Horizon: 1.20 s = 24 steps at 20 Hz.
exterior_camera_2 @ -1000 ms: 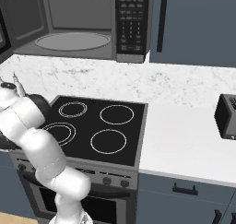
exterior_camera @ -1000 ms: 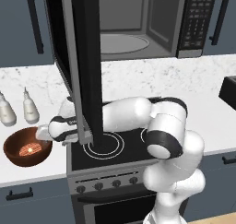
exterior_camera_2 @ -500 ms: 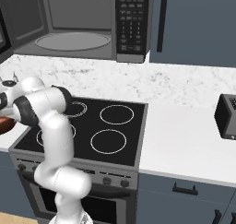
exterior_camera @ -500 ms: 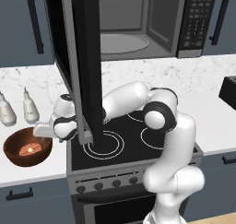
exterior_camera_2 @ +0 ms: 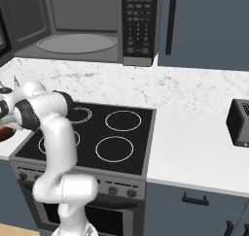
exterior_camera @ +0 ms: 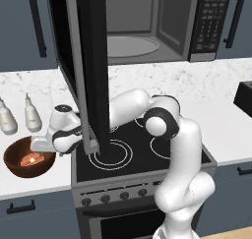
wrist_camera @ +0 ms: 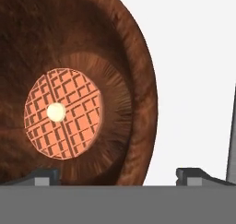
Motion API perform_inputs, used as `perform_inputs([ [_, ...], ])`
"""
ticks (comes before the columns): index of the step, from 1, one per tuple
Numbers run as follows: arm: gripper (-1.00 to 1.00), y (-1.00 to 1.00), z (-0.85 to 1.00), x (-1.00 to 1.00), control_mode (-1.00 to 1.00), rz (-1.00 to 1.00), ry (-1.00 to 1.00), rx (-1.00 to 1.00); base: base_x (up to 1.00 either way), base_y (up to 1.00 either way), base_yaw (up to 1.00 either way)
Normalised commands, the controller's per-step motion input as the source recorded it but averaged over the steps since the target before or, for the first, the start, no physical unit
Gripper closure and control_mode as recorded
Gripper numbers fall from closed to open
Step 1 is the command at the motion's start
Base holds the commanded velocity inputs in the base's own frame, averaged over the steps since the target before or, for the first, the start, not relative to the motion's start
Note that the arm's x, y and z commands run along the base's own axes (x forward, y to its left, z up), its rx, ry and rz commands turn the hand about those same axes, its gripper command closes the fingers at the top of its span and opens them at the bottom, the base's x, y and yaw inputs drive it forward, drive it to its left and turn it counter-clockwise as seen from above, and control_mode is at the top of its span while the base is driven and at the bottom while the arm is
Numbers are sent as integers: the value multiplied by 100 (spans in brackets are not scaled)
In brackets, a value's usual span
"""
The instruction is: Open the microwave, place the bowl with waffle inside the microwave, then close the microwave door and turn it on.
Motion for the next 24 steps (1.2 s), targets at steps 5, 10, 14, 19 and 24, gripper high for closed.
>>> perform_inputs([
  [5,-100,0,-16,0,-100,0,1,0,0,0,0],
  [10,-100,0,0,0,-100,0,0,0,0,0,0],
  [14,100,0,0,0,-100,0,0,0,0,0,0],
  [19,100,0,0,0,-100,0,0,0,0,0,0],
  [24,100,0,0,0,-100,-1,0,0,0,0,0],
])
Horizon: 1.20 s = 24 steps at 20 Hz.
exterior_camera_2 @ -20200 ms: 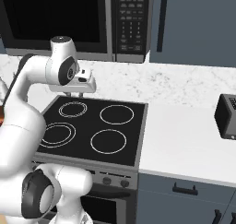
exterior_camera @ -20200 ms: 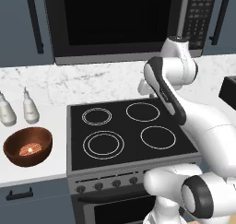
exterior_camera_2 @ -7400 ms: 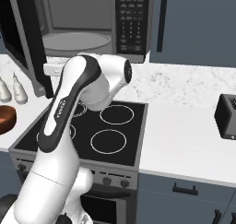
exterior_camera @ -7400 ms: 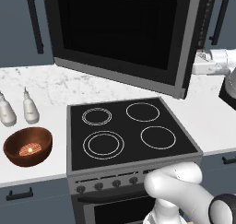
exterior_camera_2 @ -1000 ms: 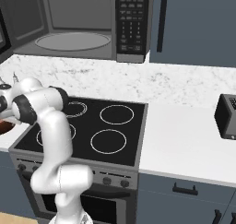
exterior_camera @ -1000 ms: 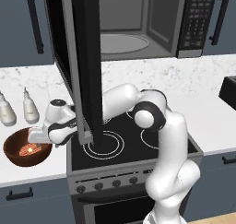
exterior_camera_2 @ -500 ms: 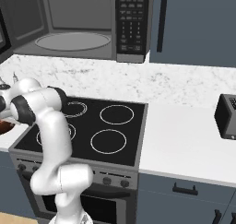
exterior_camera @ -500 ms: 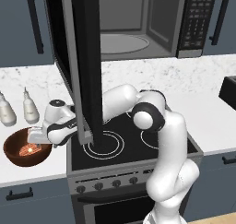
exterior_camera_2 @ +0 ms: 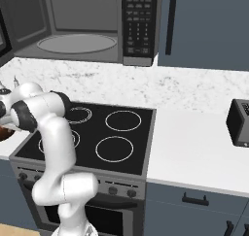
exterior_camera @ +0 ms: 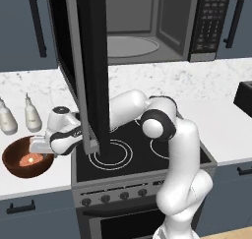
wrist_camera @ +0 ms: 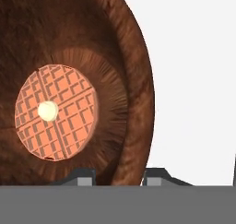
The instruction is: Open the microwave, place the bowl with waffle inside the microwave, then close the microwave door and turn it on.
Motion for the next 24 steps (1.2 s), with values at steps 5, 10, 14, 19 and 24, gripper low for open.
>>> perform_inputs([
  [5,100,-38,58,-6,-100,-15,-1,0,0,0,0],
  [10,100,-80,65,-15,-100,-24,0,0,0,0,0],
  [14,100,-100,45,0,-100,-30,0,0,0,0,0],
  [19,100,-100,38,-8,-100,-26,0,0,0,0,0],
  [24,100,-100,42,-44,-100,-23,0,1,0,0,0],
])
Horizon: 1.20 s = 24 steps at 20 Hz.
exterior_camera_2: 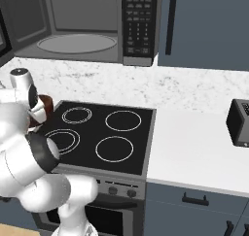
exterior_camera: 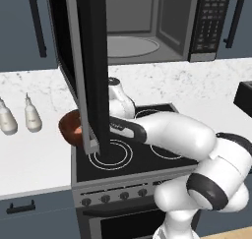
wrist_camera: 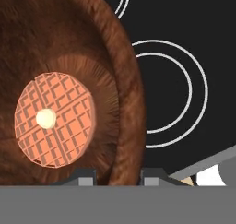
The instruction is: Open the microwave, place the bowl with waffle inside the microwave, then close the microwave door and turn it on.
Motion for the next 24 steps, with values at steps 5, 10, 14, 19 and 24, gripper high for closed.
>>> perform_inputs([
  [5,100,-98,48,-78,-100,-26,0,3,0,0,0],
  [10,100,-75,62,-69,-100,-34,-4,1,0,0,0],
  [14,100,-63,90,-62,-100,-35,-8,1,0,0,0],
  [19,100,-48,100,-55,-100,-35,-8,2,0,0,0],
  [24,100,-25,100,-24,-100,-17,-9,0,0,0,0],
])
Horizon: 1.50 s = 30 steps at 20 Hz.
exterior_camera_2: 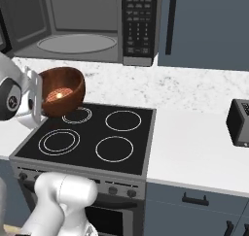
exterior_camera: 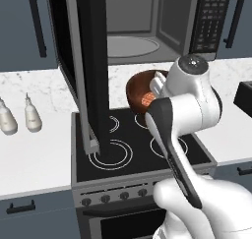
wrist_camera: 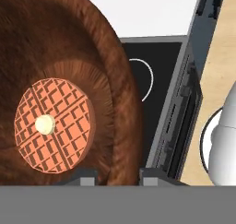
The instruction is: Open the microwave, place the bowl with waffle inside the microwave, then close the microwave door and turn it on.
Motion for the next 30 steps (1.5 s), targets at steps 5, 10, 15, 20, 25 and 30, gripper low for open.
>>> perform_inputs([
  [5,100,-10,99,-13,-100,-1,-13,1,0,0,0],
  [10,100,-9,69,8,-100,12,-15,6,0,0,0],
  [15,100,-1,41,21,-100,16,-29,0,0,0,0],
  [20,100,-1,5,64,-100,5,-9,0,0,0,0],
  [25,100,-6,2,77,-100,0,-8,2,0,0,0],
  [30,100,-2,8,92,-100,0,4,4,0,0,0],
])
